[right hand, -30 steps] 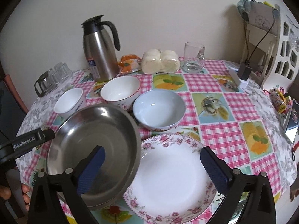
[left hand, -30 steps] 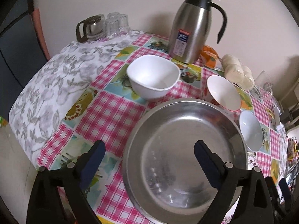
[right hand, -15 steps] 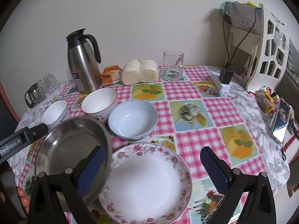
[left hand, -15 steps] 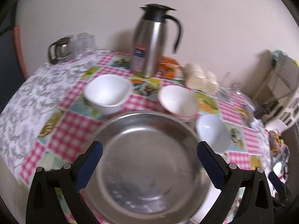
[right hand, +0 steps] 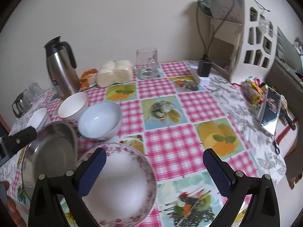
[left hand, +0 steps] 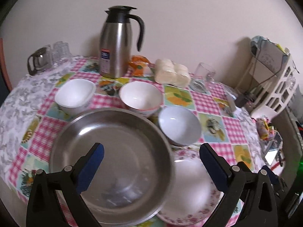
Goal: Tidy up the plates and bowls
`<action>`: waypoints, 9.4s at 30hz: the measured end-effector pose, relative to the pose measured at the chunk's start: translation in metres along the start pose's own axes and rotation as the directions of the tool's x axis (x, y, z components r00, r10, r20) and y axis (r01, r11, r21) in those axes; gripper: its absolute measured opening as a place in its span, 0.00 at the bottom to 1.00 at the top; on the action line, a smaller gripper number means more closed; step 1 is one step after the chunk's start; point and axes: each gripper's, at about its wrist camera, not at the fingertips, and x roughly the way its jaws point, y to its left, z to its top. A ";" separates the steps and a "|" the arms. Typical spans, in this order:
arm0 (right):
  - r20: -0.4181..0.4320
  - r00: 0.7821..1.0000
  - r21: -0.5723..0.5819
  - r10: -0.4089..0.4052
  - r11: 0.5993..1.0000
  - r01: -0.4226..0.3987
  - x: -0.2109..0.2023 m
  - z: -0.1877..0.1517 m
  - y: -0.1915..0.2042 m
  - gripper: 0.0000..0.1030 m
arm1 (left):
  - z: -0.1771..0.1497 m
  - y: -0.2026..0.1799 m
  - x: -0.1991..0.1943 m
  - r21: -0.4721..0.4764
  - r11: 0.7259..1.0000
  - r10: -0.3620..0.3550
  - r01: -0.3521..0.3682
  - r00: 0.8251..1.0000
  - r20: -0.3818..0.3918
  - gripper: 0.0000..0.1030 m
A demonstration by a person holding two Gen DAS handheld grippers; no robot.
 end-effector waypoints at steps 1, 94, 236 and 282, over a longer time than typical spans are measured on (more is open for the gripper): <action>-0.002 1.000 0.011 0.002 1.000 -0.002 0.000 0.000 -0.005 1.00 | -0.001 -0.004 0.000 0.006 1.000 -0.012 0.012 1.000 -0.004 0.98; -0.302 0.942 0.434 0.144 0.901 0.001 0.077 -0.064 -0.126 0.20 | -0.087 -0.078 0.118 -0.059 0.982 -0.185 0.178 0.870 -0.457 0.24; -0.150 0.956 0.152 0.254 0.961 -0.231 0.025 -0.029 0.129 0.12 | 0.000 0.158 0.045 -0.315 0.949 -0.127 0.031 0.948 -0.291 0.18; -0.239 0.935 0.159 0.262 0.960 -0.229 0.053 -0.039 0.129 0.12 | -0.020 0.182 0.063 -0.423 0.903 -0.093 -0.077 0.925 -0.368 0.21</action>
